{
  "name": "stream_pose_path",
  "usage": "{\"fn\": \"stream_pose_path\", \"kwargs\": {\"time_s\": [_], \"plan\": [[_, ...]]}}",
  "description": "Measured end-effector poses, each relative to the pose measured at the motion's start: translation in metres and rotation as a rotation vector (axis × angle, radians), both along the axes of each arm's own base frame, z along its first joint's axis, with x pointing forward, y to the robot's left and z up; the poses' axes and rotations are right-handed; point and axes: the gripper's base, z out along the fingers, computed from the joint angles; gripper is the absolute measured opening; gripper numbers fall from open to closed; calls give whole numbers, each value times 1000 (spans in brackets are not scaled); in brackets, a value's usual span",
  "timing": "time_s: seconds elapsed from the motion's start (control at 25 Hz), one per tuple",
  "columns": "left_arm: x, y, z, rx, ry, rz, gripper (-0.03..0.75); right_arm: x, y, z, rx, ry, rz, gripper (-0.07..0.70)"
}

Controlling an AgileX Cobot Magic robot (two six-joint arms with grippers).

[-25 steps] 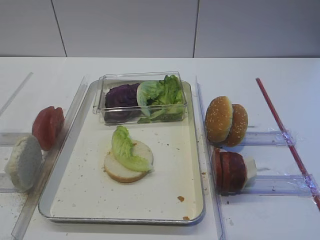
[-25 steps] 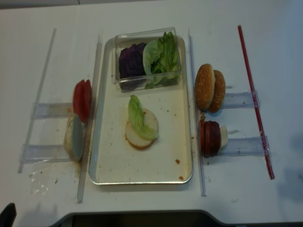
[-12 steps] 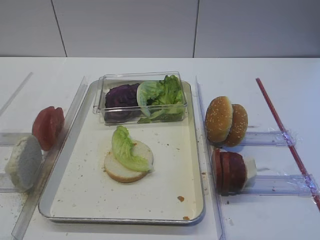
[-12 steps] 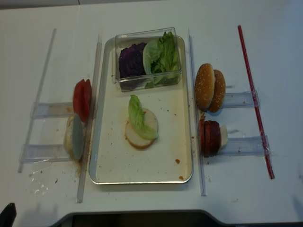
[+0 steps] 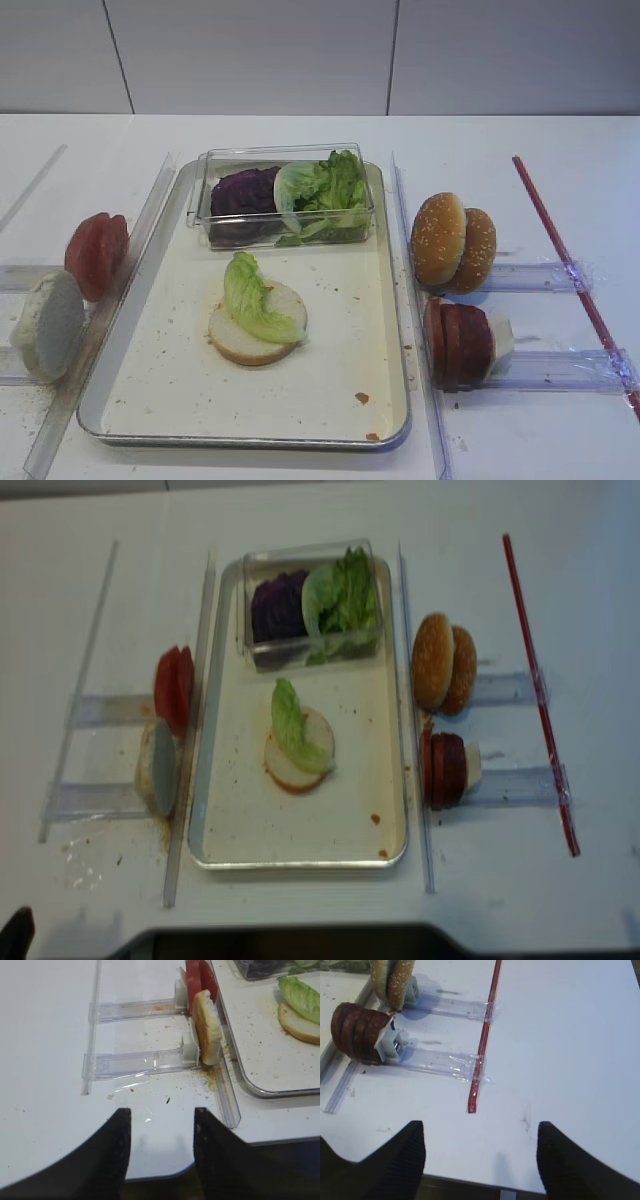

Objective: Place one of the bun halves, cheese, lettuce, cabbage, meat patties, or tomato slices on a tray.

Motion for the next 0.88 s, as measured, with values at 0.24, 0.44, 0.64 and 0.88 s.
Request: {"fn": "stream_pose_path", "kwargs": {"time_s": [0.24, 0.44, 0.64, 0.88], "plan": [[0, 0, 0, 0, 0, 0, 286, 9, 1, -2, 17, -66, 2, 495], [0, 0, 0, 0, 0, 0, 286, 10, 2, -3, 21, -63, 4, 494], [0, 0, 0, 0, 0, 0, 286, 10, 2, -3, 21, -63, 4, 494], [0, 0, 0, 0, 0, 0, 286, 10, 2, -3, 21, -63, 4, 494]]}}
